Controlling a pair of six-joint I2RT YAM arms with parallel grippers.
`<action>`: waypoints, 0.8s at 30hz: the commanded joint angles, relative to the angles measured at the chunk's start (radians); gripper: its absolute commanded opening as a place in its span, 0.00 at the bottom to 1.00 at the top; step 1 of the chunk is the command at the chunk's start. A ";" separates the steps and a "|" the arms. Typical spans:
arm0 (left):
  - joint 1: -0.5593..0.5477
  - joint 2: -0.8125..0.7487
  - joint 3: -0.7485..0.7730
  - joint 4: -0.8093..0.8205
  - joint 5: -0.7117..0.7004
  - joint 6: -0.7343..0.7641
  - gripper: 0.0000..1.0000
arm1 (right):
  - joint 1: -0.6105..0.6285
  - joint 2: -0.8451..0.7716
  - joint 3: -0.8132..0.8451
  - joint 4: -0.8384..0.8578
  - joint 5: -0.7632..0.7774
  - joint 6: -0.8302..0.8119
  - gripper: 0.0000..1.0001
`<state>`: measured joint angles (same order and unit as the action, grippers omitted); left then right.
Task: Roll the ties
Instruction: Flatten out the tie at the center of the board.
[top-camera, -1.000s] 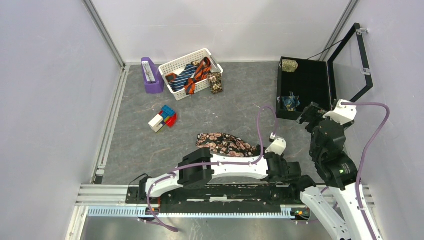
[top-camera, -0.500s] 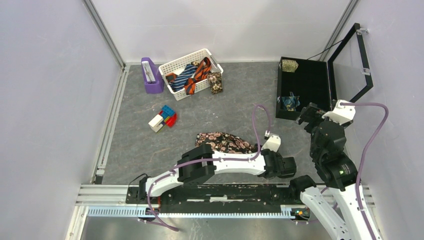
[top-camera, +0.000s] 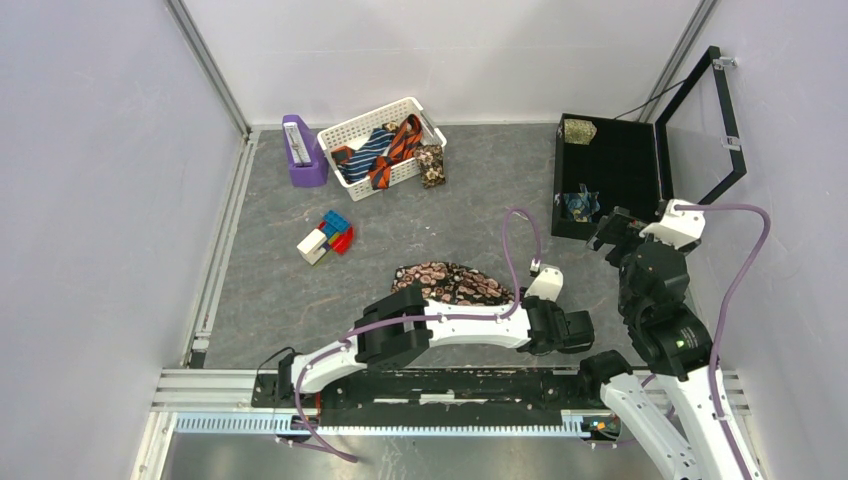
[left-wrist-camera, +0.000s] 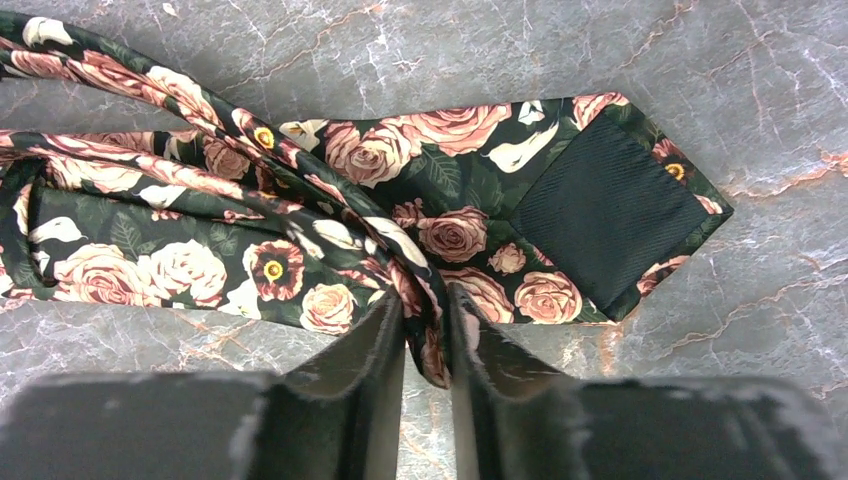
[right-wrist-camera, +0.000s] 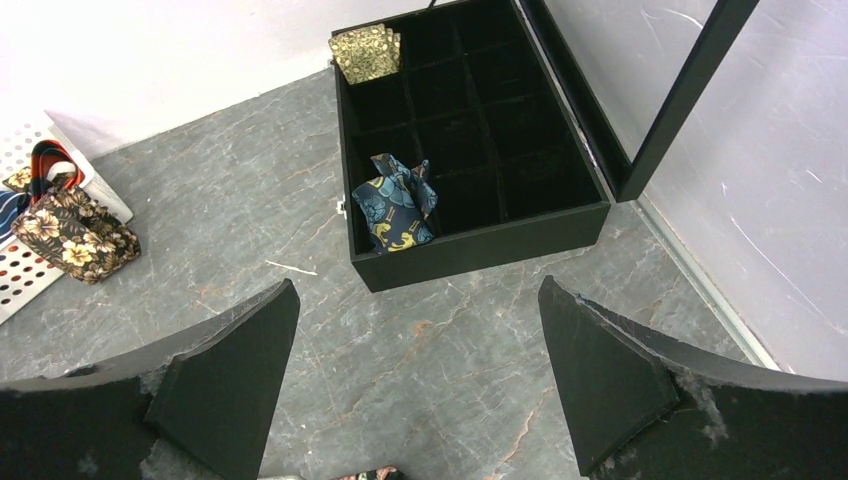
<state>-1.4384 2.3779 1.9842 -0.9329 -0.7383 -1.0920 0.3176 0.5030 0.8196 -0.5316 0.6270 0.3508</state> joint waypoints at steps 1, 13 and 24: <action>-0.004 -0.072 0.010 0.022 -0.015 0.009 0.22 | -0.003 -0.001 -0.016 0.038 -0.013 -0.013 0.98; 0.009 -0.330 -0.067 -0.063 0.133 0.167 0.02 | -0.004 0.034 -0.033 0.012 -0.081 -0.010 0.98; 0.128 -0.796 -0.376 -0.190 0.226 0.262 0.02 | -0.002 0.079 -0.233 0.027 -0.427 0.042 0.98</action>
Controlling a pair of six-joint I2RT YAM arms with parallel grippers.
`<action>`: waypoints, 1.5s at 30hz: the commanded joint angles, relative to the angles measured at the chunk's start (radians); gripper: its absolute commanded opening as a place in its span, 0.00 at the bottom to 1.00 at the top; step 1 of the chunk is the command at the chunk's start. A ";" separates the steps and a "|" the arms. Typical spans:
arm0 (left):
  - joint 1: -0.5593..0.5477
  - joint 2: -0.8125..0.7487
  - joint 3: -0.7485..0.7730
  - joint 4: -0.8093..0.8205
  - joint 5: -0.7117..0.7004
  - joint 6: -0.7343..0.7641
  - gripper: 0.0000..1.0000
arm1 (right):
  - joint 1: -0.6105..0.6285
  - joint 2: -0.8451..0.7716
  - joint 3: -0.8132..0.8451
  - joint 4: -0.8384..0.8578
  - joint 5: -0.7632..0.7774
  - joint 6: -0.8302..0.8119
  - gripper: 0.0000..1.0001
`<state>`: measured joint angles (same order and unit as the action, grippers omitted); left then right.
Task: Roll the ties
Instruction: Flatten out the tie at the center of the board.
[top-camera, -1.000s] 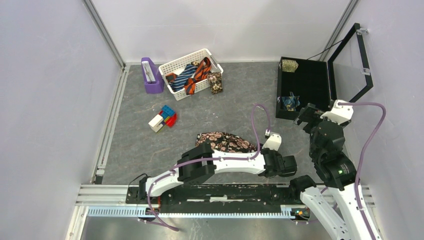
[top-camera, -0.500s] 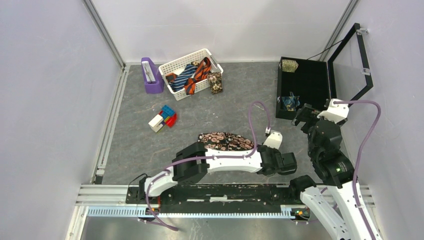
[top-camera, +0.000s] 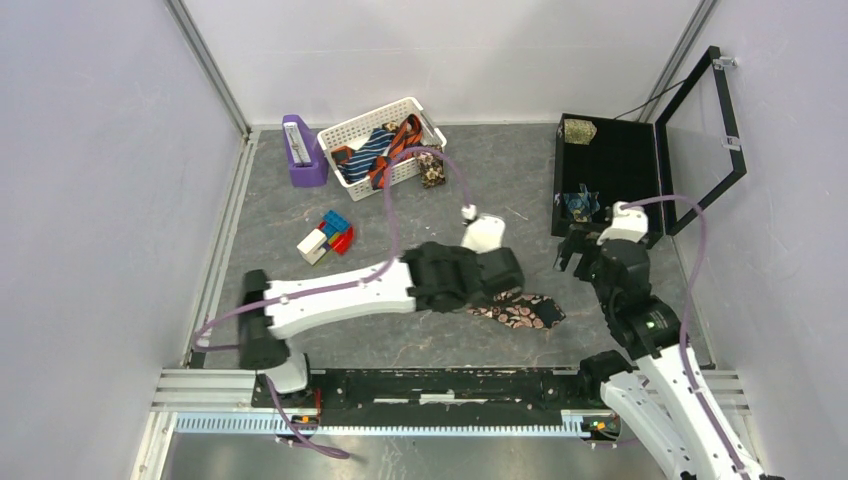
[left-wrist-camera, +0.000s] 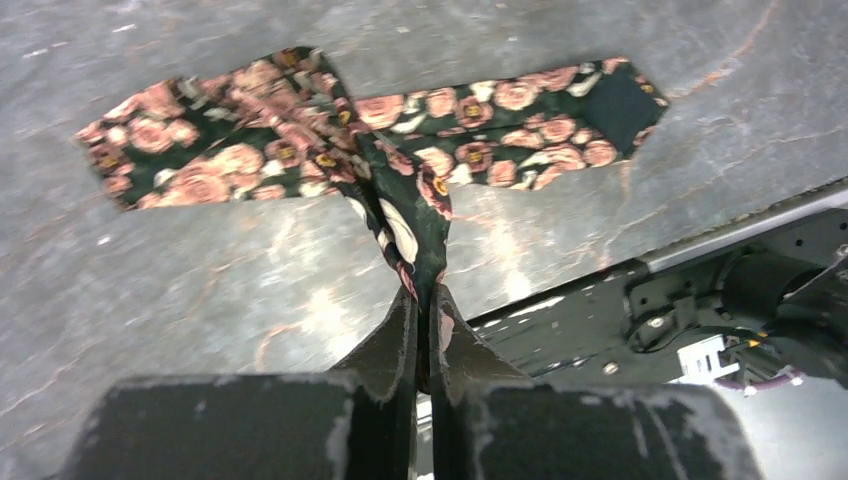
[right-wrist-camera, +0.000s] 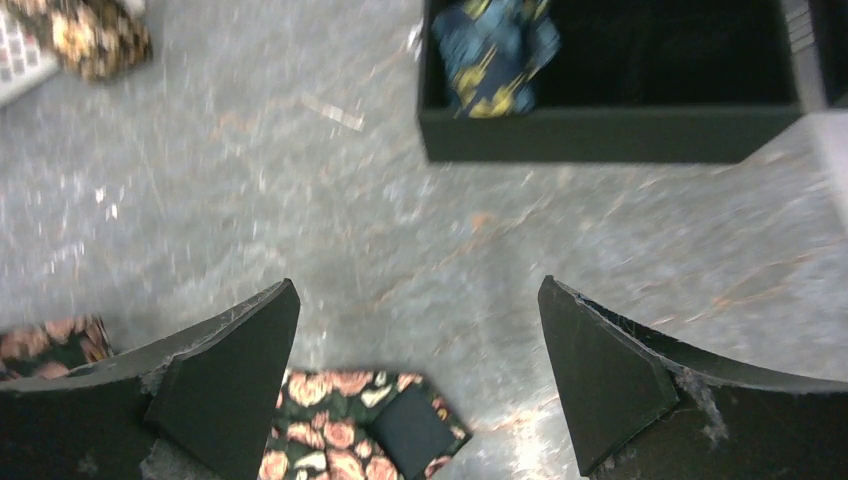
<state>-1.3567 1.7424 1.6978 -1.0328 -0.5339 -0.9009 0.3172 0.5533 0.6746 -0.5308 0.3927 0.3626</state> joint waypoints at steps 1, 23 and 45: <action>0.062 -0.213 -0.117 -0.104 0.023 0.074 0.02 | -0.003 0.034 -0.127 0.041 -0.243 0.043 0.98; 0.315 -0.882 -0.576 -0.422 -0.104 0.046 0.06 | 0.439 0.279 -0.295 0.111 -0.180 0.346 0.65; 0.323 -1.009 -0.587 -0.477 -0.136 0.046 0.07 | 0.603 0.425 -0.265 0.095 -0.001 0.455 0.32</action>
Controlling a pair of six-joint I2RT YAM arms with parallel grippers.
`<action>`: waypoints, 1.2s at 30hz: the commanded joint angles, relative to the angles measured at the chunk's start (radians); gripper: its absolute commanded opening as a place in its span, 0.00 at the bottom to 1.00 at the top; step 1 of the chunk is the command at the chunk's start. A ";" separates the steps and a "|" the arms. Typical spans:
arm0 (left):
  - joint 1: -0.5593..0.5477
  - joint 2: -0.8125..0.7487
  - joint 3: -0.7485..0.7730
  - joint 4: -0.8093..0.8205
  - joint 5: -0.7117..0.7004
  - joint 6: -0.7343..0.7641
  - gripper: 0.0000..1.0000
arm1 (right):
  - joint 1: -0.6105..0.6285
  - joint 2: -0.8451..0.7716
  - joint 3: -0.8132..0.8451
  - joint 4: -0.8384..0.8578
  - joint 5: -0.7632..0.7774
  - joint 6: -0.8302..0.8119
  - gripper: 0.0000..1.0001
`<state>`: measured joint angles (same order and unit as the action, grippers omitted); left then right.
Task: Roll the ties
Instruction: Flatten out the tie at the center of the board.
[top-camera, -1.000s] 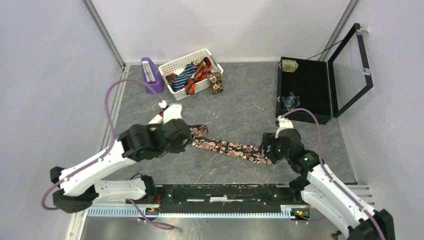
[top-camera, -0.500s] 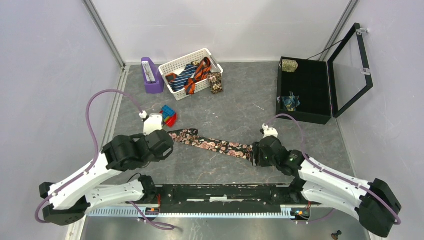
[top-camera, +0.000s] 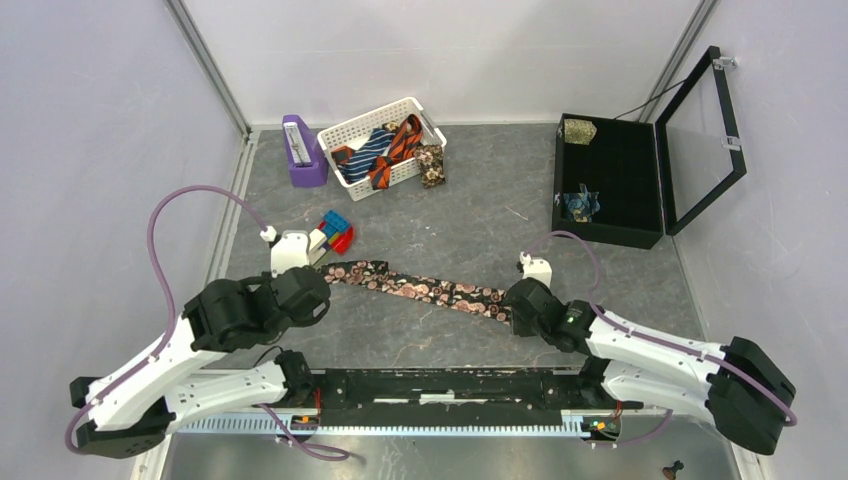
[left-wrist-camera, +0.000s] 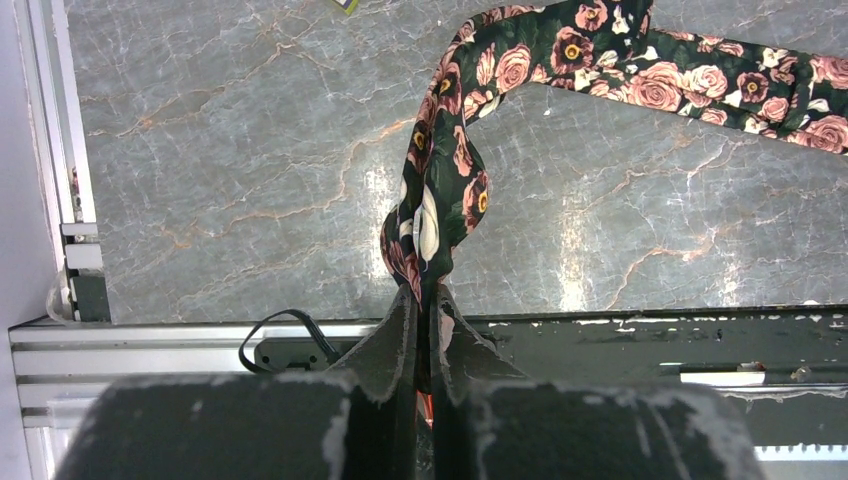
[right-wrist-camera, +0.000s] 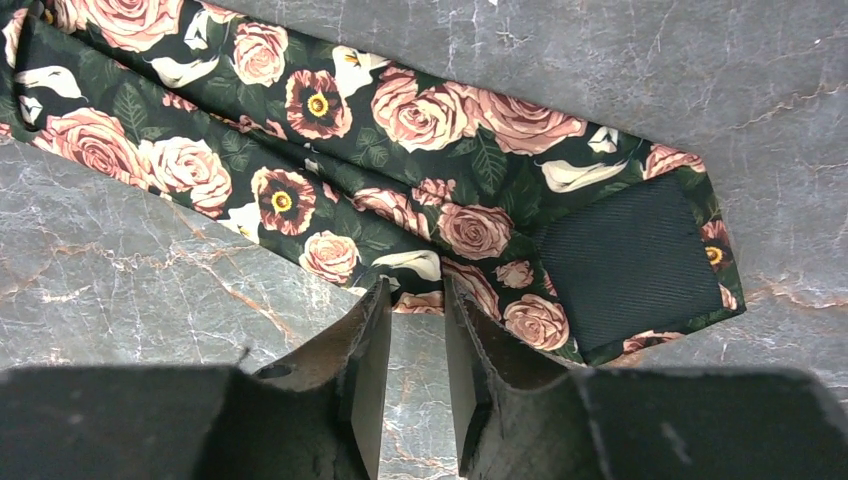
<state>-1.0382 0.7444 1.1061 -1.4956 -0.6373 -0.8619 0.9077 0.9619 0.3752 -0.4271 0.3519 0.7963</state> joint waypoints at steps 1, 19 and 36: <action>0.005 -0.012 0.003 -0.015 -0.031 0.005 0.07 | 0.014 0.020 0.039 -0.013 0.043 0.020 0.31; 0.004 -0.012 0.053 -0.057 -0.044 0.000 0.05 | 0.020 0.008 0.159 -0.162 0.207 -0.052 0.00; 0.005 -0.026 0.100 -0.151 -0.098 -0.029 0.08 | -0.073 -0.052 0.069 -0.220 0.240 -0.060 0.00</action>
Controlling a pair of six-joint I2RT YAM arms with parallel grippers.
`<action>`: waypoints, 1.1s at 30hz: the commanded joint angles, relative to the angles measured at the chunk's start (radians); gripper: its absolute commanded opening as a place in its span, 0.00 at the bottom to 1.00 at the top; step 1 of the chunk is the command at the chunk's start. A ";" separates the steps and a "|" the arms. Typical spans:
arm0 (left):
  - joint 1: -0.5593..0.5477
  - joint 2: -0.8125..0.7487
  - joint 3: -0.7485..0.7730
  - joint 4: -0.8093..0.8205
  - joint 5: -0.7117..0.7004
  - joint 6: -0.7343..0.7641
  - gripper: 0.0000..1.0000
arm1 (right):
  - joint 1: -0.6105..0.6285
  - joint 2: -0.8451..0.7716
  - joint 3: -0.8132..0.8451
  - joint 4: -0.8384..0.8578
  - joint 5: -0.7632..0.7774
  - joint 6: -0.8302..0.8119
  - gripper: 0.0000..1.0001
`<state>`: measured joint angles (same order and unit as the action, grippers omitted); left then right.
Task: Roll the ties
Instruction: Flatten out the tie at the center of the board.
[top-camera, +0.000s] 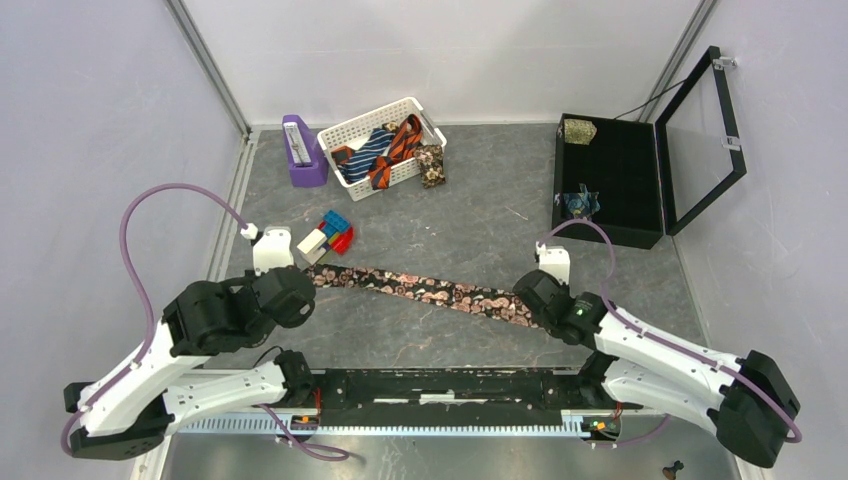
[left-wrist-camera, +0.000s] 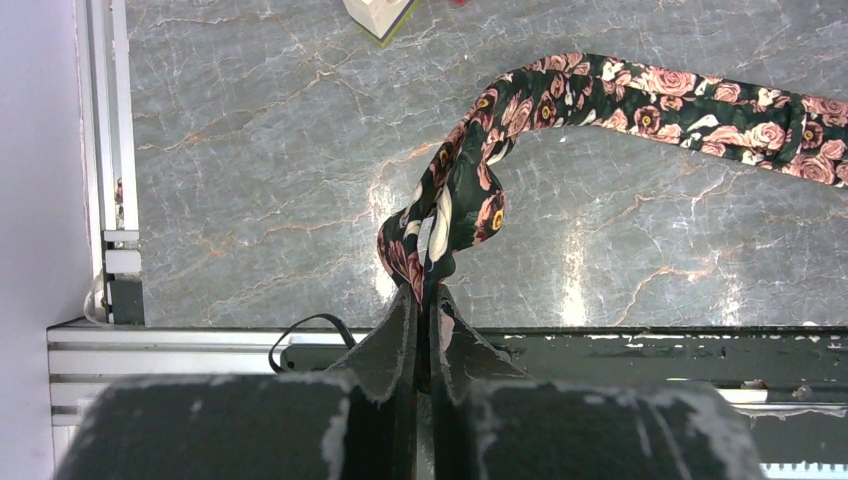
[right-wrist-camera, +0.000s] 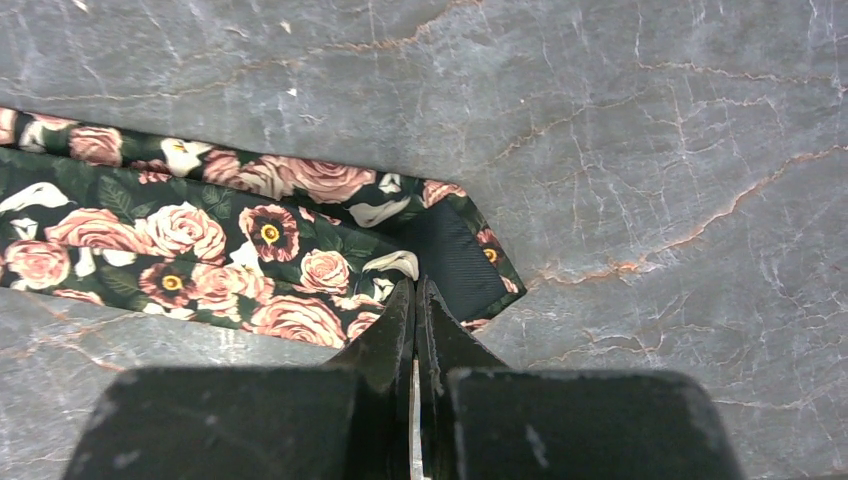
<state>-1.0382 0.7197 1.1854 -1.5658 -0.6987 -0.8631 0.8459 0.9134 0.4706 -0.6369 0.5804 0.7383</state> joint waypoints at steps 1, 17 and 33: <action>0.004 0.000 0.022 -0.081 -0.038 -0.027 0.08 | -0.013 -0.004 -0.031 -0.010 0.008 0.001 0.00; 0.005 0.036 0.019 -0.081 -0.050 -0.033 0.10 | -0.157 -0.082 -0.015 -0.009 0.001 -0.055 0.97; 0.005 -0.006 0.001 -0.070 -0.040 -0.038 0.10 | -0.256 -0.059 -0.160 0.159 -0.284 -0.063 0.65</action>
<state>-1.0382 0.7303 1.1851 -1.5688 -0.7086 -0.8639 0.5922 0.8379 0.3428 -0.5457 0.3828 0.6746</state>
